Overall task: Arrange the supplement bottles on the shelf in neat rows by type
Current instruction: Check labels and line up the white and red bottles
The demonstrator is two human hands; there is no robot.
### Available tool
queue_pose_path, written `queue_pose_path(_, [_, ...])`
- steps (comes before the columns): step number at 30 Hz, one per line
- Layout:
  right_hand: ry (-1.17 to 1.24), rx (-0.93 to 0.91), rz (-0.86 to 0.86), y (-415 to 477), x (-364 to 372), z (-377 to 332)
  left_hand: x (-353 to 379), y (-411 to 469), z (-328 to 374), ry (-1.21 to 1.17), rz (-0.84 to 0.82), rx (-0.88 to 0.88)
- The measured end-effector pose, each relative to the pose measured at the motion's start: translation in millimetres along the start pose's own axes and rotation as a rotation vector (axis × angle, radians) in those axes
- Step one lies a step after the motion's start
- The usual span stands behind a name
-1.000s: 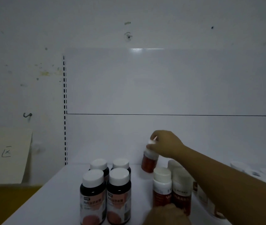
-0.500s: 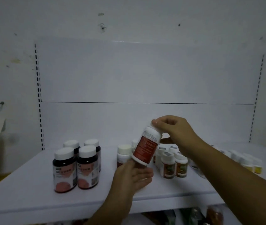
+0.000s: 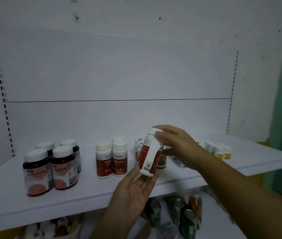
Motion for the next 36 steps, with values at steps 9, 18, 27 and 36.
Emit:
queue_pose_path(9, [-0.074,0.123,0.062,-51.0,-111.1,44.3,12.1,28.9,-101.0,0.086,-0.053,-0.229])
queue_pose_path(18, [-0.139,0.328,0.473,-145.1,-255.7,97.6,20.1,40.1,-264.4,0.291,-0.087,-0.559])
queue_pose_path(27, [-0.399,0.636,0.936,-311.2,-397.8,191.3,-41.7,51.2,-486.5,0.773,-0.132,-0.843])
queue_pose_path(36, [-0.776,0.73,0.869,-415.8,-448.6,341.0,-110.7,110.6,-616.1,1.681,-0.573,-0.468])
Point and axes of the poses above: each hand's wrist, its own y-axis towards the middle knuckle, its own x-axis out of the palm, z = x × y, the point moved 4 cm from there along y, towards the middle knuckle, and after that the axes turned 15 degrees about z, right-handed, at the moved point
